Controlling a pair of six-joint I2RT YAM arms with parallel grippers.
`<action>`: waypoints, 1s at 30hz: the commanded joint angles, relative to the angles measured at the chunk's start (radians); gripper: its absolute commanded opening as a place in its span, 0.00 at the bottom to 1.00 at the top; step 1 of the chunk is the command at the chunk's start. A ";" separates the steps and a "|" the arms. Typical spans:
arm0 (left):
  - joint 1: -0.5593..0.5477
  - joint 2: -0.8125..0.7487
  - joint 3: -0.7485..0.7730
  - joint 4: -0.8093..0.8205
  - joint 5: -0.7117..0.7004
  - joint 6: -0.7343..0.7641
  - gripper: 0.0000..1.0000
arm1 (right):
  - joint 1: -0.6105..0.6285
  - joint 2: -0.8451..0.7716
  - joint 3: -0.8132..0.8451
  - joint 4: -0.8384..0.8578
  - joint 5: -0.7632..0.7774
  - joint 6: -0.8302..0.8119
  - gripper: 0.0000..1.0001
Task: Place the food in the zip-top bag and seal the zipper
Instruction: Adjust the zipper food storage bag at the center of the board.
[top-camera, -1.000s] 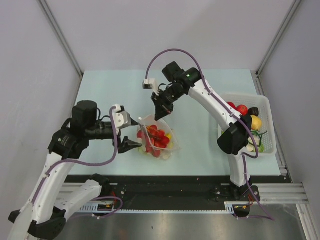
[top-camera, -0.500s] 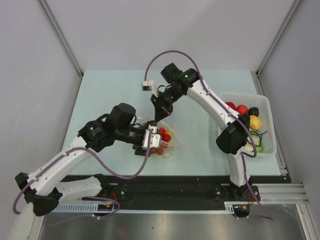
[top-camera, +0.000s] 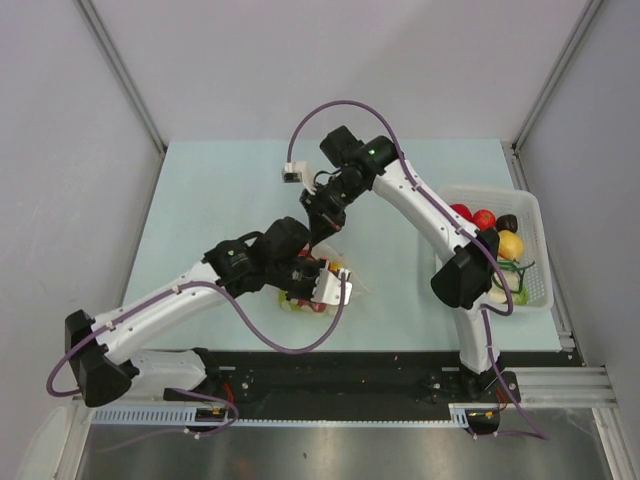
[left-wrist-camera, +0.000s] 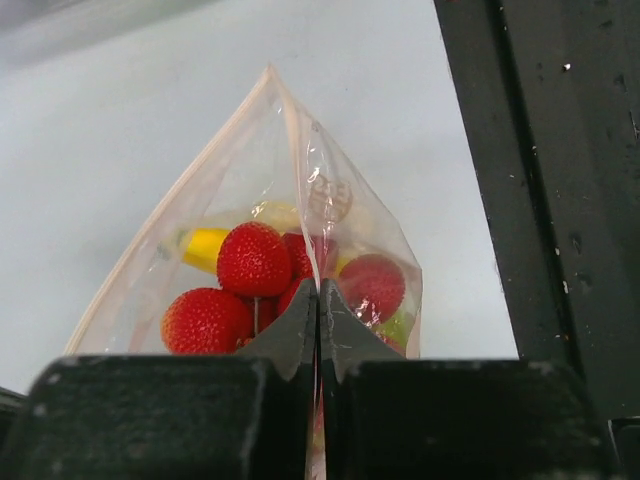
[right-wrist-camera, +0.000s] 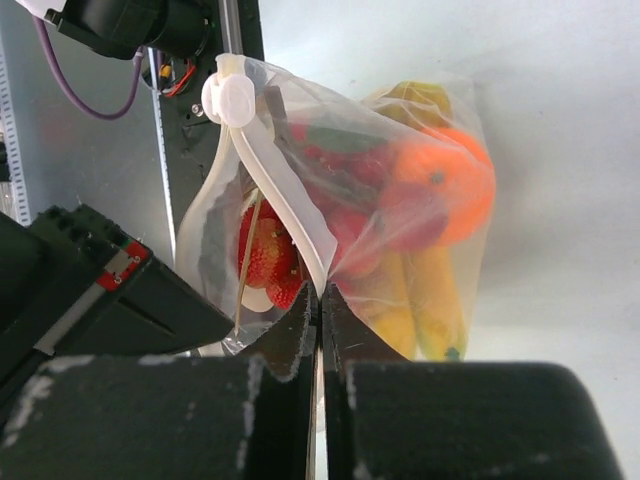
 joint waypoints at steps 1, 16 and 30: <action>-0.006 -0.071 0.133 0.029 0.002 -0.075 0.00 | 0.011 0.009 0.180 -0.063 0.018 -0.011 0.00; -0.009 -0.220 -0.092 0.185 -0.004 -0.414 0.02 | 0.034 -0.042 0.001 0.024 -0.024 -0.177 0.00; 0.771 -0.426 -0.103 -0.022 0.446 -0.397 0.68 | 0.059 -0.046 0.018 0.102 -0.109 -0.352 0.00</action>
